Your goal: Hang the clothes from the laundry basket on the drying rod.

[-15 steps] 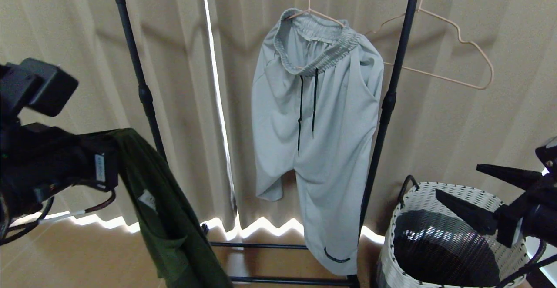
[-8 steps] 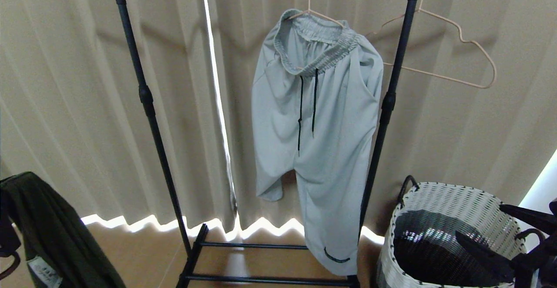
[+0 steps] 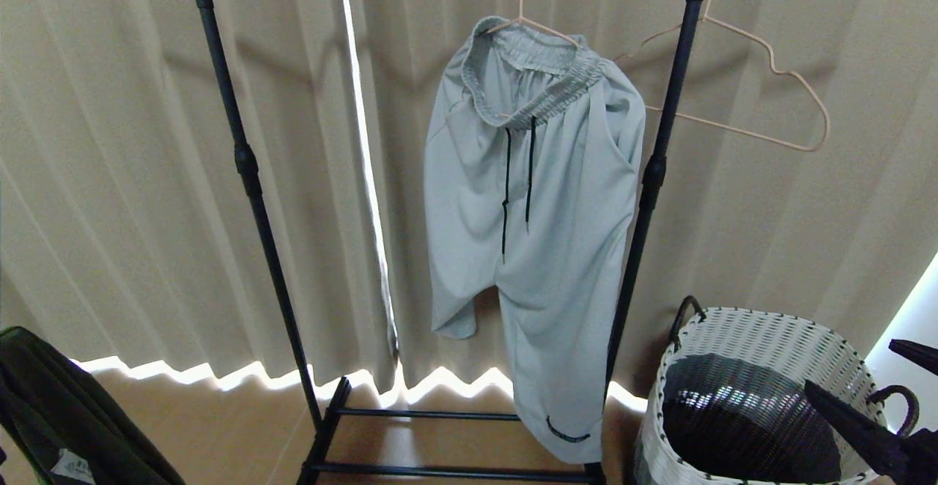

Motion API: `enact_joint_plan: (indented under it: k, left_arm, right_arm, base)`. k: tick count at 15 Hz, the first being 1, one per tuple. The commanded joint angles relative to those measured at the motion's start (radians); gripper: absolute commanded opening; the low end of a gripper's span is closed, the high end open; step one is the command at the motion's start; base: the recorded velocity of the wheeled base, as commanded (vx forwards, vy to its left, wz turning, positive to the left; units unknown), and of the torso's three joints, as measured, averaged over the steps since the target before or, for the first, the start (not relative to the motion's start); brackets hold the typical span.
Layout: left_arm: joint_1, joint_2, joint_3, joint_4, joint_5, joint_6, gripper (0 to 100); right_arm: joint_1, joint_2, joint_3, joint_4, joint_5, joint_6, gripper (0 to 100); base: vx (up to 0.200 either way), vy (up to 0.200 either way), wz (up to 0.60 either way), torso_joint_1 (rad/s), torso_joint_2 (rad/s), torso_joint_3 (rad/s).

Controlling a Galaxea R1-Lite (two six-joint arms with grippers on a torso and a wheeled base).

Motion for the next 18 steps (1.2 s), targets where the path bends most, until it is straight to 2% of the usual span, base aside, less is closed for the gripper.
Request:
enact_joint_plan:
  k: [1, 4, 8, 18]
  left_arm:
    - [-0.001, -0.012, 0.003, -0.003, -0.001, 0.008, 0]
    - [0.000, -0.012, 0.012, -0.003, -0.001, 0.006, 0]
    - [0.000, -0.011, 0.040, -0.004, -0.010, 0.009, 0]
    - [-0.004, -0.009, 0.047, -0.007, -0.056, 0.016, 0]
  right_arm:
    - [-0.021, -0.014, -0.030, 0.006, 0.001, 0.001, 100]
    - [-0.021, -0.019, -0.030, 0.007, 0.003, 0.002, 100]
    - [-0.023, -0.014, -0.029, 0.010, 0.003, 0.004, 100]
    - [-0.039, -0.007, -0.022, 0.012, 0.003, 0.002, 100]
  base:
    - [0.000, 0.000, 0.00, 0.000, 0.00, 0.000]
    - [0.000, 0.000, 0.00, 0.000, 0.00, 0.000]
    - [0.000, 0.000, 0.00, 0.063, -0.24, -0.237]
    - [0.000, 0.000, 0.00, 0.183, -0.49, -0.288]
